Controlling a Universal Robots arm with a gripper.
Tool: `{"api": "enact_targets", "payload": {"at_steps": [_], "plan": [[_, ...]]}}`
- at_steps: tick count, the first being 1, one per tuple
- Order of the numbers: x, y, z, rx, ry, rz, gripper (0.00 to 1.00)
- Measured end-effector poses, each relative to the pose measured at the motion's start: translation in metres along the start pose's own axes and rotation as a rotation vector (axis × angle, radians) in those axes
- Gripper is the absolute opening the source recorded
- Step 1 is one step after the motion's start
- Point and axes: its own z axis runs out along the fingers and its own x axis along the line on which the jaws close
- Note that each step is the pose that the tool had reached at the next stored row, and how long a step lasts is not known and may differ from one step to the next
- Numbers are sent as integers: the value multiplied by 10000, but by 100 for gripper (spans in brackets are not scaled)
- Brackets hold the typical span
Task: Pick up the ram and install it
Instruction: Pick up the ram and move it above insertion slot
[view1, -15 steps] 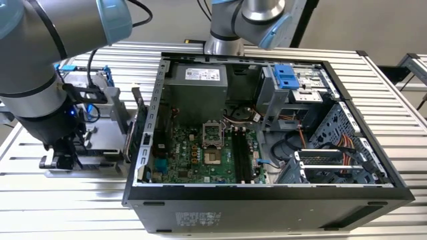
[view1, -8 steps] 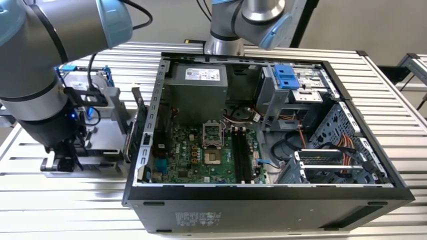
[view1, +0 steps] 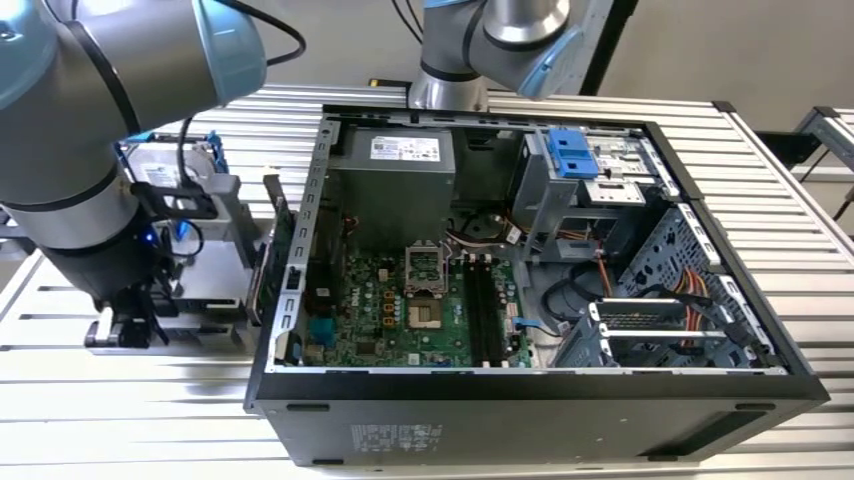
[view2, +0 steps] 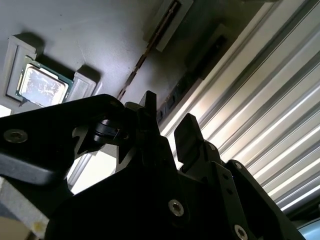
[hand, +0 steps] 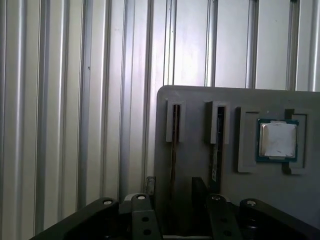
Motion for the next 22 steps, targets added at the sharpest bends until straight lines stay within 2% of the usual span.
{"api": "enact_targets", "payload": {"at_steps": [13,22], "plan": [[1,-6,112,0,-8,177,100],[1,-6,115,0,-7,179,100]]}}
